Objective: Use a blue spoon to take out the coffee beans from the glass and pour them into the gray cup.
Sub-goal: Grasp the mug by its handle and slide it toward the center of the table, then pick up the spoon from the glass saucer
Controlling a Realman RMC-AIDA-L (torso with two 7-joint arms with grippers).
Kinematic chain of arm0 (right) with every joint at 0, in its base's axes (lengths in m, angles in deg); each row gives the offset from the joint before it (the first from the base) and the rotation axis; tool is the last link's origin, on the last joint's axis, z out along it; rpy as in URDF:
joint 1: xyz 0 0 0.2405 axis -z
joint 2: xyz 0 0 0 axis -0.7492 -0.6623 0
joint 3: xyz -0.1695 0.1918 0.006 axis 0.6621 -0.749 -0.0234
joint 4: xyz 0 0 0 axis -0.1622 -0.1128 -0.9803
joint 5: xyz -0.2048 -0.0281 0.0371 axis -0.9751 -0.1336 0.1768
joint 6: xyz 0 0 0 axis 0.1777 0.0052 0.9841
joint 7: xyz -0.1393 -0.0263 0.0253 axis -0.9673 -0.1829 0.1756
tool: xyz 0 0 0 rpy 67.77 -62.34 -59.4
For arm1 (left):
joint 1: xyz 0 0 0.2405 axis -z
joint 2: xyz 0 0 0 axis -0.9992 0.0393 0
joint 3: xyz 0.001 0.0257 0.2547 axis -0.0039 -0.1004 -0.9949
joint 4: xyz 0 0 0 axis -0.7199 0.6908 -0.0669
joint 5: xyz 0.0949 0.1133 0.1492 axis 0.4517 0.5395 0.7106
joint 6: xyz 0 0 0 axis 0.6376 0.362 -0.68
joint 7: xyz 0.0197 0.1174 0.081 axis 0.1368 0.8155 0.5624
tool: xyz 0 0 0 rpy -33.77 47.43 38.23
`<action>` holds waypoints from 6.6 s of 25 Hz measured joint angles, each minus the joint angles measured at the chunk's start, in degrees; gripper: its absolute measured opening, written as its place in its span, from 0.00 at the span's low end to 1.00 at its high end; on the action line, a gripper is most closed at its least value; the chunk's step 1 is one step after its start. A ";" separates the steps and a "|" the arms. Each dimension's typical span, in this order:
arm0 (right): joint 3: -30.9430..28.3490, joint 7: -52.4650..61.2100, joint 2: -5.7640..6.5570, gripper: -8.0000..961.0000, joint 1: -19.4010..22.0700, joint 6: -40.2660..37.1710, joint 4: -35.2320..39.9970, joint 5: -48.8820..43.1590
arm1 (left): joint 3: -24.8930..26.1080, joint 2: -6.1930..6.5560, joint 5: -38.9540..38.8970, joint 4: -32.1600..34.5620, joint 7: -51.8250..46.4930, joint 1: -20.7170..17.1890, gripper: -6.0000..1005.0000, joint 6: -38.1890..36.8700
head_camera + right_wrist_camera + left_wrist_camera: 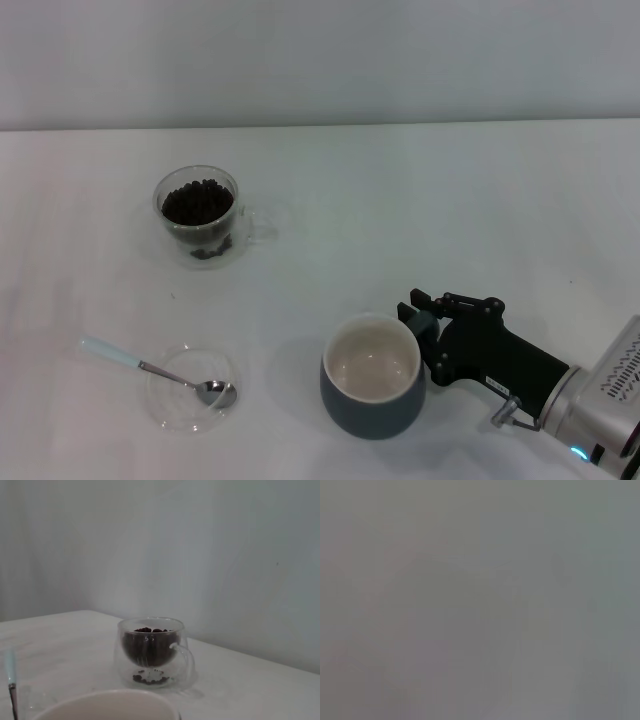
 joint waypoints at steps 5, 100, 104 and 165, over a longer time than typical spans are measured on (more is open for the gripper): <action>-0.31 -0.02 0.02 0.24 0.00 0.03 0.00 0.03 | -0.01 0.07 -0.07 0.09 0.05 -0.03 0.65 0.00; -28.45 0.83 4.03 0.39 4.65 -52.44 -25.73 3.54 | -17.46 0.30 8.21 -3.15 -75.62 -5.36 0.65 -4.49; -28.47 0.83 4.07 0.39 4.63 -53.04 -25.75 3.54 | -17.71 0.29 8.20 -3.03 -75.76 -5.51 0.65 -2.31; -28.19 0.74 2.68 0.39 3.00 -53.74 -25.75 2.95 | -24.21 -0.02 17.42 -1.28 -74.00 2.84 0.65 7.62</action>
